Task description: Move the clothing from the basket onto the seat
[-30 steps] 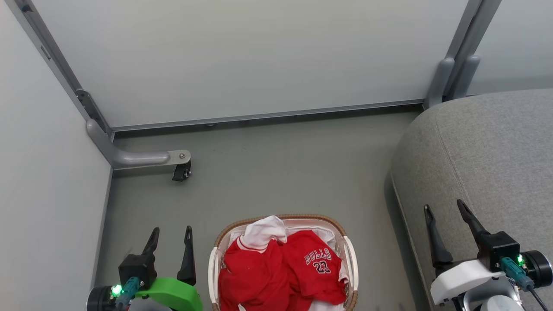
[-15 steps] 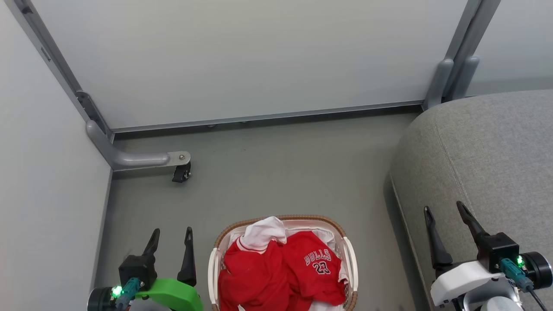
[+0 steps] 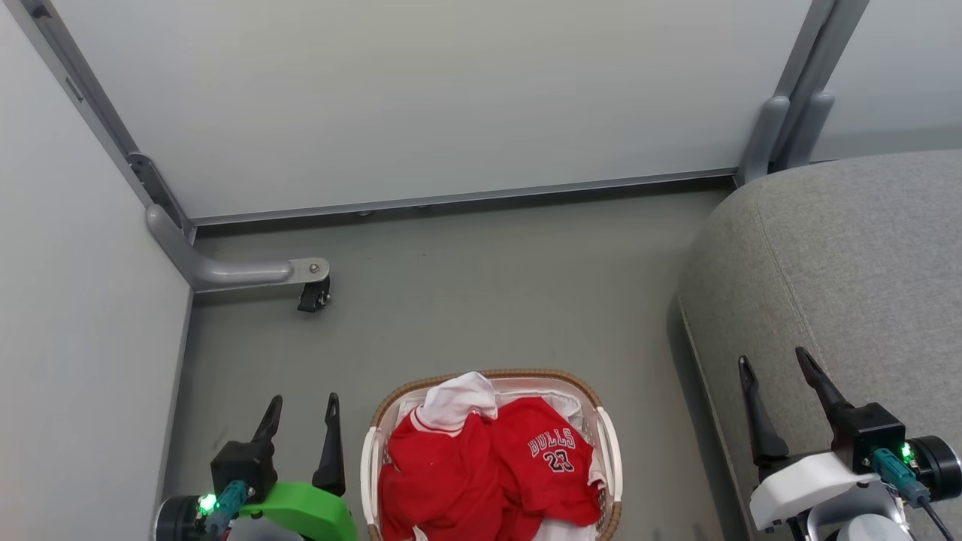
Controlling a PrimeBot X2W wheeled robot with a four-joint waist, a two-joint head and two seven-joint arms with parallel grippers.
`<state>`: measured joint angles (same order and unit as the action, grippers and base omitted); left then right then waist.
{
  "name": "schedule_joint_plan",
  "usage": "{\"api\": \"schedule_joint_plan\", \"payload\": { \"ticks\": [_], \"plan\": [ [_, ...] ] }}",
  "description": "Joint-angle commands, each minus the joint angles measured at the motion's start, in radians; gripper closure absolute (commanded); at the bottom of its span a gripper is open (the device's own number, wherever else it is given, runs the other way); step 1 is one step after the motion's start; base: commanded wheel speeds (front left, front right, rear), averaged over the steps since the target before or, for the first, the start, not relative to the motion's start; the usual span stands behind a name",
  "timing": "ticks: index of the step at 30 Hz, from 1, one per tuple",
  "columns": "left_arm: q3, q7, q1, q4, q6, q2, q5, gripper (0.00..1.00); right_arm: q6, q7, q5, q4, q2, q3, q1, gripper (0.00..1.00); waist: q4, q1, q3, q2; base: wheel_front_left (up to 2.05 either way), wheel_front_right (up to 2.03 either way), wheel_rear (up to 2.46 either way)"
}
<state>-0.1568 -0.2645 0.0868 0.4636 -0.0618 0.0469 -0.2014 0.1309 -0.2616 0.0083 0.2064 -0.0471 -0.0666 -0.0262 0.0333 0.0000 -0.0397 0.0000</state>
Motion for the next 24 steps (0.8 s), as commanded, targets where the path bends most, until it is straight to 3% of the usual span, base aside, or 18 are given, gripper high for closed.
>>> {"api": "schedule_joint_plan", "payload": {
  "ticks": [1,11,24],
  "plan": [
    [-0.002,0.0,0.027,-0.001,-0.003,0.006,0.0,0.0,0.0,-0.005,-0.004,-0.006,-0.006,-0.003,0.002,0.0,-0.001,0.0,-0.012,0.0,0.0,0.0,0.0],
    [-0.052,0.0,0.166,0.053,-0.03,0.006,0.07,0.0,0.0,-0.005,-0.005,-0.043,-0.006,0.002,-0.083,0.0,-0.023,0.0,-0.176,0.0,0.0,0.0,0.0],
    [-0.249,0.018,0.465,0.449,-0.063,0.006,0.088,0.0,0.0,-0.005,0.022,-0.069,-0.005,0.048,-0.265,0.0,-0.112,0.0,-0.475,0.0,0.0,0.0,0.0]
  ]
}}
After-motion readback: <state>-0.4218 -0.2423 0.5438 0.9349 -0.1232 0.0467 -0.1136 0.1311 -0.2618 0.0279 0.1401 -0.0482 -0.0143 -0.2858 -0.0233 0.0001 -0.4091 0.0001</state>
